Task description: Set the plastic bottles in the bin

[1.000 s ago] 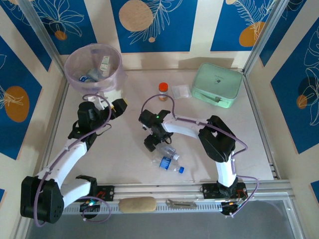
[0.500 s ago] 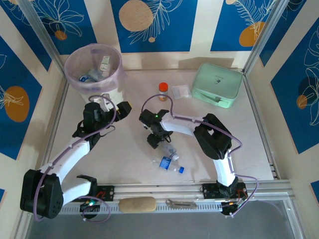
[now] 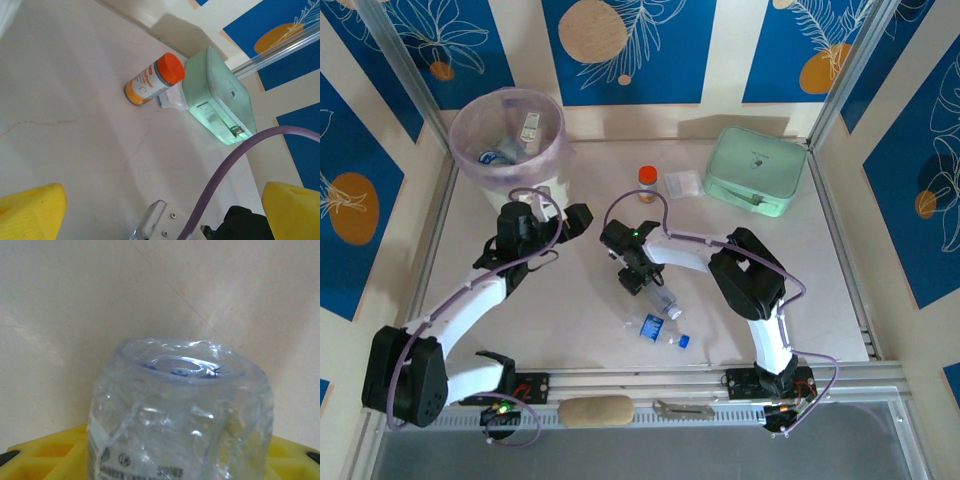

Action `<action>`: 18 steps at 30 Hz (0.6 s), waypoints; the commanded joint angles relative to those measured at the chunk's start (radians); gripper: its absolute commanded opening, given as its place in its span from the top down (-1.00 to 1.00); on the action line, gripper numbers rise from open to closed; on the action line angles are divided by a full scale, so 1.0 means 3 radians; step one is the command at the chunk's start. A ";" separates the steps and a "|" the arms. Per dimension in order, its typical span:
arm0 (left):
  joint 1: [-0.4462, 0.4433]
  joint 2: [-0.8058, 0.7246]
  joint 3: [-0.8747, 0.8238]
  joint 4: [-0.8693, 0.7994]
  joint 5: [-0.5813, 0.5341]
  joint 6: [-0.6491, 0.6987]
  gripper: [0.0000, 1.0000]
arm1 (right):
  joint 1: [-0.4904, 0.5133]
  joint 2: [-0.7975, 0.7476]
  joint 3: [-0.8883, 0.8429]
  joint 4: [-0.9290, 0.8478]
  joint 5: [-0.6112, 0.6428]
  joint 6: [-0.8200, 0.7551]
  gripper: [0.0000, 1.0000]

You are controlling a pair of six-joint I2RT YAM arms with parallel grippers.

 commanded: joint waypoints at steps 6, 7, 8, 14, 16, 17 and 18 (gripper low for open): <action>-0.0138 0.0133 0.0192 0.0075 0.0026 0.0105 -0.99 | -0.0224 -0.0288 -0.0150 0.0121 0.0033 0.0067 -0.05; -0.0149 0.0142 0.0192 0.0081 0.0028 0.0105 -0.99 | -0.0264 -0.0336 -0.0147 0.0146 0.0007 0.0119 -0.04; -0.0158 0.0161 0.0197 0.0090 0.0028 0.0106 -0.99 | -0.0307 -0.0403 -0.0164 0.0180 -0.0015 0.0179 -0.03; -0.0251 0.0298 0.0239 0.0171 0.0083 0.0091 -0.99 | -0.0702 -0.0731 -0.0211 0.0364 -0.0087 0.0849 0.00; -0.0305 0.0365 0.0267 0.0192 0.0130 0.0081 -0.99 | -0.0845 -0.0886 -0.0246 0.0466 -0.0207 0.1078 0.00; -0.0329 0.0396 0.0273 0.0212 0.0148 0.0076 -0.99 | -0.0899 -0.0956 -0.0266 0.0525 -0.0269 0.1168 0.00; -0.0364 0.0426 0.0278 0.0241 0.0166 0.0067 -0.99 | -0.0960 -0.1033 -0.0291 0.0588 -0.0342 0.1259 0.01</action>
